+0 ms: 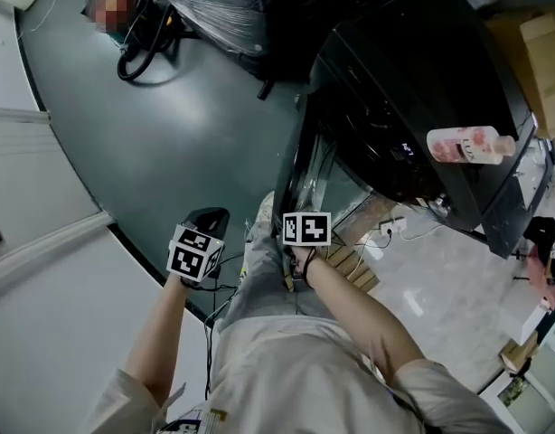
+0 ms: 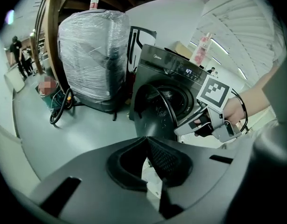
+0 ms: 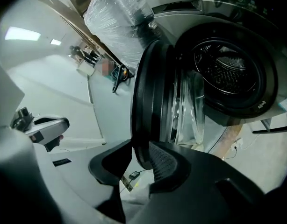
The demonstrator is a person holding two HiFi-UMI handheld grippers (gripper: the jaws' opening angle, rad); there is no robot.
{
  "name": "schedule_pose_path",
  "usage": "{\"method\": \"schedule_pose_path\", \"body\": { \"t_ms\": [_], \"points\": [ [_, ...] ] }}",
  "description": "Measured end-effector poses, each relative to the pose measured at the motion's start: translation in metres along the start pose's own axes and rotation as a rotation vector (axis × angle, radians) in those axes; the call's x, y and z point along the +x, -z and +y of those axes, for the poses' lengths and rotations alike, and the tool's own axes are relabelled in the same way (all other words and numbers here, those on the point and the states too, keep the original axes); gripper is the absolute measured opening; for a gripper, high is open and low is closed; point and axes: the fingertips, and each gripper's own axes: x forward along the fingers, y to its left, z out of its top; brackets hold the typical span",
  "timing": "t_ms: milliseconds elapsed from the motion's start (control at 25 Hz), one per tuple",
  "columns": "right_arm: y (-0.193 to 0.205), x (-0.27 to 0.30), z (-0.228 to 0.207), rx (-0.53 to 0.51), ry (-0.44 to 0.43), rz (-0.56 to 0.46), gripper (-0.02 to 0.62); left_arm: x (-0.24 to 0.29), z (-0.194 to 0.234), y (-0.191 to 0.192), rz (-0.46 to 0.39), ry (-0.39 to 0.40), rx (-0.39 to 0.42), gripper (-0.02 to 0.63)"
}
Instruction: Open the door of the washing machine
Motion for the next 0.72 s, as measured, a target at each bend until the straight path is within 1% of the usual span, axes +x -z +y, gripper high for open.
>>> {"method": "schedule_pose_path", "body": {
  "t_ms": [120,240,400,520,640,720],
  "points": [
    [-0.006,0.013,0.019,0.079,-0.029,0.009,0.138,-0.010,0.015,0.015,-0.005,-0.026,-0.051,0.020],
    [-0.013,0.023,0.038,0.124,-0.033,0.016,0.138,-0.021,0.025,0.030,-0.008,-0.044,-0.105,0.021],
    [-0.025,0.037,0.064,0.134,-0.046,0.014,0.135,-0.035,0.046,0.041,-0.039,-0.081,-0.175,0.020],
    [-0.036,0.050,0.082,0.133,-0.065,0.016,0.130,-0.047,0.066,0.045,-0.076,-0.122,-0.224,0.021],
    [-0.049,0.062,0.100,0.150,-0.075,0.021,0.127,-0.060,0.085,0.050,-0.111,-0.162,-0.288,0.020],
    [-0.057,0.068,0.111,0.162,-0.088,0.024,0.124,-0.068,0.093,0.055,-0.124,-0.185,-0.316,0.021]
  ]
}}
